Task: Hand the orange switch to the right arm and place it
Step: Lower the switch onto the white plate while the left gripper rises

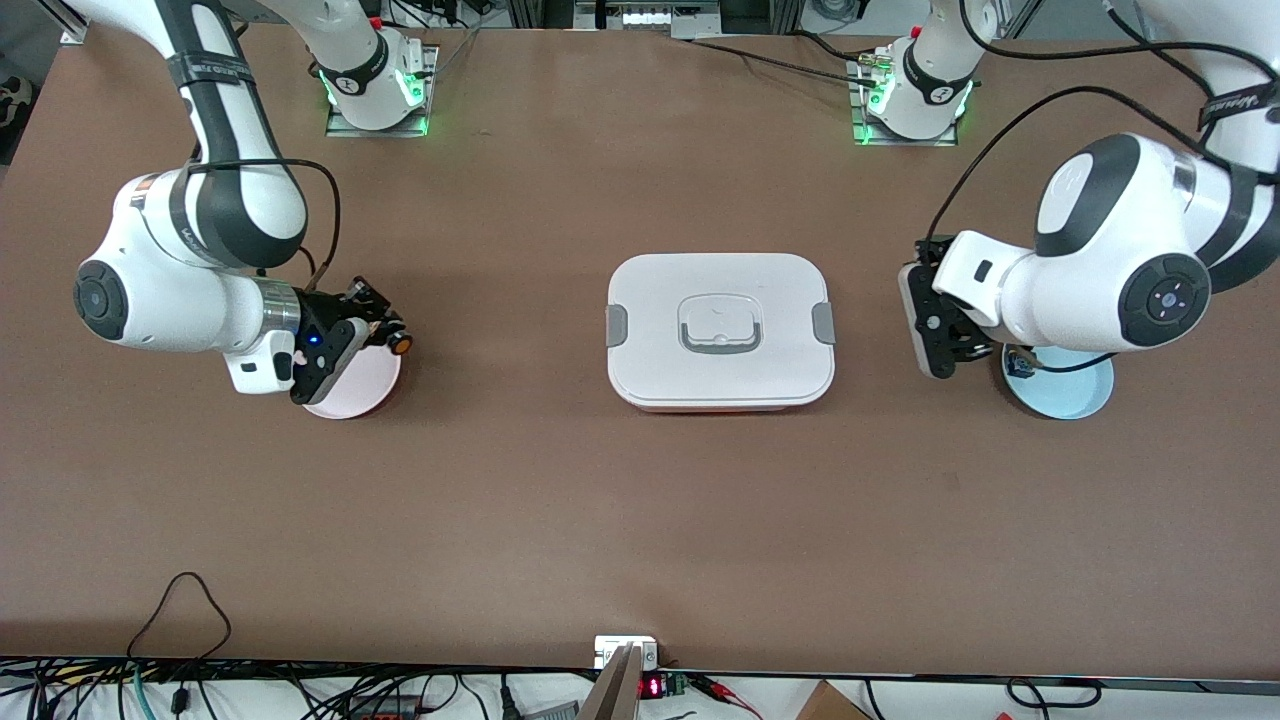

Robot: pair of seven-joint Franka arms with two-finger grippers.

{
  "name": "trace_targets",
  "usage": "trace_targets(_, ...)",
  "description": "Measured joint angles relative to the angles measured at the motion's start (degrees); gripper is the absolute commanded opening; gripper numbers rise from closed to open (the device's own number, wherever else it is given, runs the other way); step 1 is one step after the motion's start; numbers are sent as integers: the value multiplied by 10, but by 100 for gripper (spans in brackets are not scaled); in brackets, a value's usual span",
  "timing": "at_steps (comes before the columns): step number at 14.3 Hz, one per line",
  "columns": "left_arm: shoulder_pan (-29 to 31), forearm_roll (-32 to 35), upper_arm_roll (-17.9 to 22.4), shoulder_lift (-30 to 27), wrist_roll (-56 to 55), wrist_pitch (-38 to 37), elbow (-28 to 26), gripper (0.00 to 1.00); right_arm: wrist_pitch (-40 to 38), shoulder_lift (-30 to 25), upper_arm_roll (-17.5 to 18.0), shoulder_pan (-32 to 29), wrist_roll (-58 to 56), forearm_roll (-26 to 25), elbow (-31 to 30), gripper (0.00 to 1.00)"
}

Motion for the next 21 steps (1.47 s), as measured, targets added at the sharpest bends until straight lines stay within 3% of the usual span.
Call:
trace_targets(5,-56,126,-3,-6,-154,-93,79,100,24,0,0,0,-73,-118,-4,0)
trace_targets(8,-107,156,-4,-8,-279,-145,103,100,57,1,-1,0,-113,-166,-22,0)
trace_targets(11,-116,162,10,-9,-335,-164,139,100,121,4,-11,-2,-162,-181,-59,0)
trace_targets(14,-113,159,61,-21,-390,-154,158,100,193,6,-22,-3,-200,-181,-107,0)
trace_targets(17,-115,131,104,-69,-502,-73,110,100,266,7,-25,-3,-232,-181,-155,0)
trace_targets(21,-132,21,223,-187,-535,80,-50,100,309,7,-25,-3,-256,-182,-191,0)
